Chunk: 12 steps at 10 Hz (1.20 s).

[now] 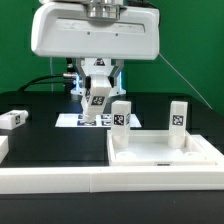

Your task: Assemble square table

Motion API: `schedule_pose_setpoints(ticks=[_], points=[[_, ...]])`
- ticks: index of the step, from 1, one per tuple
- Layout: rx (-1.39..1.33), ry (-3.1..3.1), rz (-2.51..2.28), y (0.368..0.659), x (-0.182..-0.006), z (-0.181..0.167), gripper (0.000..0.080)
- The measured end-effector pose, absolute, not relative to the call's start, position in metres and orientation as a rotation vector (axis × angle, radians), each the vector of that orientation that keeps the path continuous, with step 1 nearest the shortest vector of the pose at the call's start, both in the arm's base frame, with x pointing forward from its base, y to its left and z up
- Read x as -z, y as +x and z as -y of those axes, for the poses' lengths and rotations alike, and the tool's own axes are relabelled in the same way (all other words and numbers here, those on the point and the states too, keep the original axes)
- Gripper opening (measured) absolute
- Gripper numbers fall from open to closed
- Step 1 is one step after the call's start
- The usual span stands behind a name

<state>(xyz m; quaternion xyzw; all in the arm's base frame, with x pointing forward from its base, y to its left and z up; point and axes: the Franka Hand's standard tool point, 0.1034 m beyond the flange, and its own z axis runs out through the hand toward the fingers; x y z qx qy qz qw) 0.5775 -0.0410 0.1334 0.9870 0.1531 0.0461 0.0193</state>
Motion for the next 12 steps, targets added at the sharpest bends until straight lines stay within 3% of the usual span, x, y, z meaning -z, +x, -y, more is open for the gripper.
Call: schedule_pose_setpoints(ticks=[4, 5, 8, 12], points=[[-0.524, 3.019, -0.374, 0.605, -0.137, 0.015, 0.0291], [-0.604, 2.96, -0.416, 0.607, -0.137, 0.023, 0.0291], [-0.594, 2.976, -0.38, 0.602, -0.132, 0.02, 0.0291], [-0.641, 3.047, -0.337, 0.627, -0.132, -0.037, 0.0291]])
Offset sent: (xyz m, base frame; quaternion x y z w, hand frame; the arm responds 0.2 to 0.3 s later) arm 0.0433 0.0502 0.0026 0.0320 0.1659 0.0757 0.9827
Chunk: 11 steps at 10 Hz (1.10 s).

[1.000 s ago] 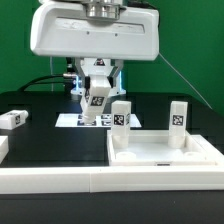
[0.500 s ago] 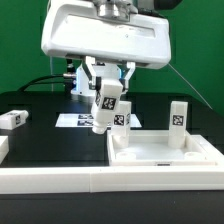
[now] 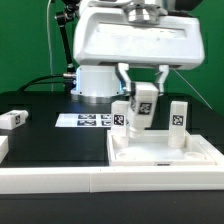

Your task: Assemble square table

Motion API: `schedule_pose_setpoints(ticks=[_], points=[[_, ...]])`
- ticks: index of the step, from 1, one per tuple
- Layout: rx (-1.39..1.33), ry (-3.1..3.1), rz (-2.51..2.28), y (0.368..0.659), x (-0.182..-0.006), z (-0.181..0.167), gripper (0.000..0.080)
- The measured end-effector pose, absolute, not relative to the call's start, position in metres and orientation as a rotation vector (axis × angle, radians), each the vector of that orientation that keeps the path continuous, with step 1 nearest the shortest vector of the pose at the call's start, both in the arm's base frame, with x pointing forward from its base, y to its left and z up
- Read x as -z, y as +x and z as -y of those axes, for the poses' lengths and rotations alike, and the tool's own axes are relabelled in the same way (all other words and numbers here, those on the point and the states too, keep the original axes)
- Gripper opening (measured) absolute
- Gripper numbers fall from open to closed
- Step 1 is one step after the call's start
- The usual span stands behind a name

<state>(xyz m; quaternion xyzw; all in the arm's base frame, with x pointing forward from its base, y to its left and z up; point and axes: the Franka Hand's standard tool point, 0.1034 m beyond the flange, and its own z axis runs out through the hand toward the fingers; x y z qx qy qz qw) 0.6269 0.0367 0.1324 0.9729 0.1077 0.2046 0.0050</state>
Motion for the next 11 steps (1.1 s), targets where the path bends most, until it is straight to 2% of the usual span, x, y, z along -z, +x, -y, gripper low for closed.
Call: schedule_pose_setpoints(ticks=[6, 9, 11], points=[[-0.637, 3.049, -0.323, 0.628, -0.129, -0.04, 0.0291], [-0.67, 3.123, -0.158, 0.641, -0.134, -0.085, 0.0291], [-0.666, 3.12, -0.172, 0.641, -0.133, -0.084, 0.0291]])
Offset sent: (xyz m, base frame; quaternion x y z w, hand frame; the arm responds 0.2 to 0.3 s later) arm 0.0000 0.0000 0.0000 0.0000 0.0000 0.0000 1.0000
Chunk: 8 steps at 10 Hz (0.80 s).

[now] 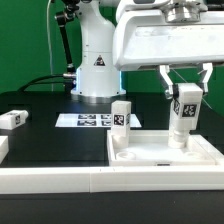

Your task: Assemble square table

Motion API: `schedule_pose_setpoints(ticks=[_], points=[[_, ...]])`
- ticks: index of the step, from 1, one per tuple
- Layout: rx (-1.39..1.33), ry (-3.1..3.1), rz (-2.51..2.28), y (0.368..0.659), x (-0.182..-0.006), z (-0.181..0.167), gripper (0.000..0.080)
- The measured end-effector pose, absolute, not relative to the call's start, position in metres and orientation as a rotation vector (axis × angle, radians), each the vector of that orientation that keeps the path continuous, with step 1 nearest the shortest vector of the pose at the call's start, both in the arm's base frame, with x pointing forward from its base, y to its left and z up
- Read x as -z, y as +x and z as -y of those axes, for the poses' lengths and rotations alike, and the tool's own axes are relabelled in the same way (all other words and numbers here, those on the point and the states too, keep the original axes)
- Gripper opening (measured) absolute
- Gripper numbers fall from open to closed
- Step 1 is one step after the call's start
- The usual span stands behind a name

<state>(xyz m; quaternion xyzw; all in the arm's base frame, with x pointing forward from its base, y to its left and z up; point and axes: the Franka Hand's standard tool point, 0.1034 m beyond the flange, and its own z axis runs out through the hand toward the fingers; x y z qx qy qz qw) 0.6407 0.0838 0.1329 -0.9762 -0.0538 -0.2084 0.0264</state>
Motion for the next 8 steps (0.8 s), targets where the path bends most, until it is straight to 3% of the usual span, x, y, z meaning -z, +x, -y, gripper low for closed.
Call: schedule_pose_setpoints(ticks=[4, 8], points=[[0.727, -2.988, 0.089, 0.616, -0.118, -0.11, 0.0291], [0.932, -2.963, 0.106, 0.619, -0.12, -0.1, 0.0291]])
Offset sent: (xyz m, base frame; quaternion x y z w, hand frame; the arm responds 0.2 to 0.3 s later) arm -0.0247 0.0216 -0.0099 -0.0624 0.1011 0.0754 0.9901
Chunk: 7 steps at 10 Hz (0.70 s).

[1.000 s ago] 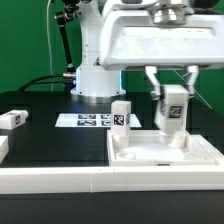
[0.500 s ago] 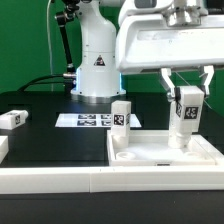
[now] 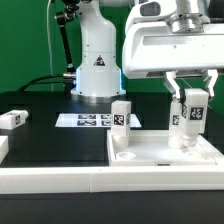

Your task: Assemble square table

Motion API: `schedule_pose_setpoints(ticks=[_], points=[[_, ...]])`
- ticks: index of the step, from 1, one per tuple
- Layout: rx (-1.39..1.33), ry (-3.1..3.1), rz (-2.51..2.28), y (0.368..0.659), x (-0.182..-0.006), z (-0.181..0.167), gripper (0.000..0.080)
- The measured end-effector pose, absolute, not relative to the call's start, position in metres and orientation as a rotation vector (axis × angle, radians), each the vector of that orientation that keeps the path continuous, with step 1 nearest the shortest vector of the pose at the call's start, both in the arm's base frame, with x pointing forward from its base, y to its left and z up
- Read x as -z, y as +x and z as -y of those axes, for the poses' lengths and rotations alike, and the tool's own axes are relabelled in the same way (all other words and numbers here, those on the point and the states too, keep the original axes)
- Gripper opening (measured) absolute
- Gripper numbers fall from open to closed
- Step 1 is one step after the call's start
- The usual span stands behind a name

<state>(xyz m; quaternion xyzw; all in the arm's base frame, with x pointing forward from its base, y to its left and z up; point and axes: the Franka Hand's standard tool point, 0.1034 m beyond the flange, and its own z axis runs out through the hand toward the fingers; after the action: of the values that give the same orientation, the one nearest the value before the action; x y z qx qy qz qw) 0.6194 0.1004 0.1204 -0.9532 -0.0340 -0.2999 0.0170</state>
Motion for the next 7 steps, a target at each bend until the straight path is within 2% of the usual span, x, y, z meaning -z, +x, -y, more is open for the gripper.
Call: schedule_pose_setpoints(ticks=[3, 7], points=[[0.921, -2.964, 0.111, 0.619, -0.119, -0.103, 0.0291], [0.885, -2.973, 0.143, 0.612, -0.103, -0.114, 0.0291]])
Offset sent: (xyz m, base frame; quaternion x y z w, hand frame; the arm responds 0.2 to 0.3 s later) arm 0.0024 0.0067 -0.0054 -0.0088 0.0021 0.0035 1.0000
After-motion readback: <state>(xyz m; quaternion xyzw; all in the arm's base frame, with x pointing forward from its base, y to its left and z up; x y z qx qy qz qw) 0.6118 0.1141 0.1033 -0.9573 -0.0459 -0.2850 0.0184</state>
